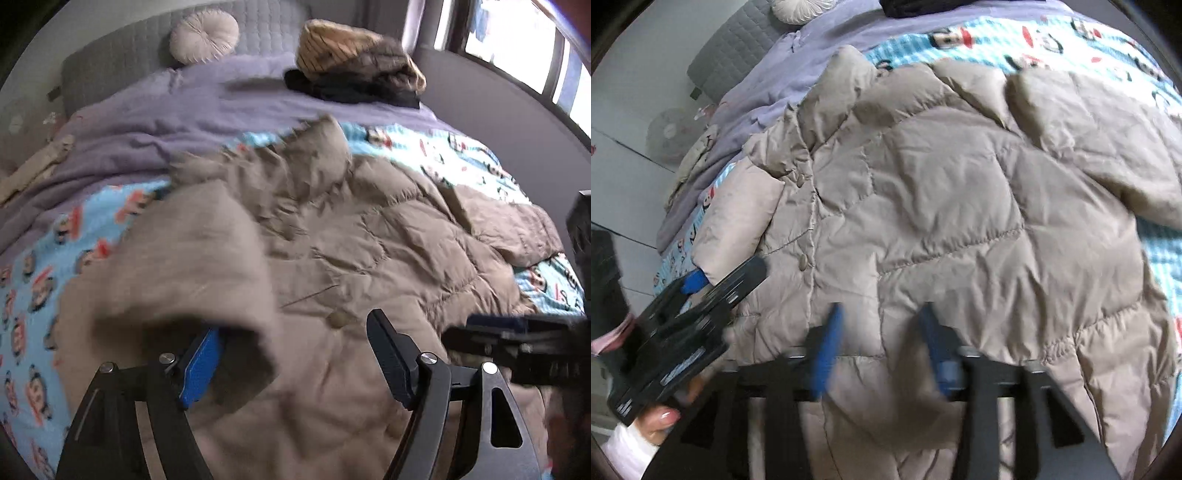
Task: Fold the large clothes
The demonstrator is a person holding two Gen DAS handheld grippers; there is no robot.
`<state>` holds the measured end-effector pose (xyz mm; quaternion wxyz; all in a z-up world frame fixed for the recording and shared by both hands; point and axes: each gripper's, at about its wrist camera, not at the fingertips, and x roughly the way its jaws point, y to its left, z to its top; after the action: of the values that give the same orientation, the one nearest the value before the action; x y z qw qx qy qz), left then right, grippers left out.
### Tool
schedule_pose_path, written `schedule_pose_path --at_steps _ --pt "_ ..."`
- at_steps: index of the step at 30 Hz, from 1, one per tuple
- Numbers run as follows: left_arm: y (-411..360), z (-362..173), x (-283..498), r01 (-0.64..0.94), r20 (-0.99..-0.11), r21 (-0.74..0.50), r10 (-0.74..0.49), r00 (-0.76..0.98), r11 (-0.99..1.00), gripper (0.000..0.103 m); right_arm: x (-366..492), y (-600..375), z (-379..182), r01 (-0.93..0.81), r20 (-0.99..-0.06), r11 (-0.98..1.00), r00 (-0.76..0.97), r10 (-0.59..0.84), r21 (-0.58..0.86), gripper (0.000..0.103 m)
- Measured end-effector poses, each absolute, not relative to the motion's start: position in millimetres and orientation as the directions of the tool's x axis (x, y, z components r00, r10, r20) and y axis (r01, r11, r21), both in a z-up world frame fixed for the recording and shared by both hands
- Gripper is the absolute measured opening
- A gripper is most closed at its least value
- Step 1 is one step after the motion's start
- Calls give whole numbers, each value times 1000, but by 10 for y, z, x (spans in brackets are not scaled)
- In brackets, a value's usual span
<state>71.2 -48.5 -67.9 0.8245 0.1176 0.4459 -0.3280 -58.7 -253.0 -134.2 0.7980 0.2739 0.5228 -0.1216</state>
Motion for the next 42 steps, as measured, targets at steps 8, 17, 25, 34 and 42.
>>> schedule_pose_path --at_steps 8,17,25,34,42 --pt "829 -790 1293 234 -807 56 -94 583 971 78 -267 -1589 -837 114 -848 987 528 40 118 72" --pt "915 -1478 1491 192 -856 154 34 516 969 78 640 -879 -1656 -41 -916 988 371 155 151 25" --pt "1047 -1485 1497 200 -876 128 16 481 971 78 473 -2088 -1462 441 -873 898 442 -208 9 27" --pt "1249 -1023 1873 128 -826 87 0 564 988 78 46 -3076 -1355 539 -843 744 534 62 395 84" --pt "795 -1405 1987 211 -834 173 29 551 962 78 285 -3041 -1714 607 -898 736 440 3 300 8"
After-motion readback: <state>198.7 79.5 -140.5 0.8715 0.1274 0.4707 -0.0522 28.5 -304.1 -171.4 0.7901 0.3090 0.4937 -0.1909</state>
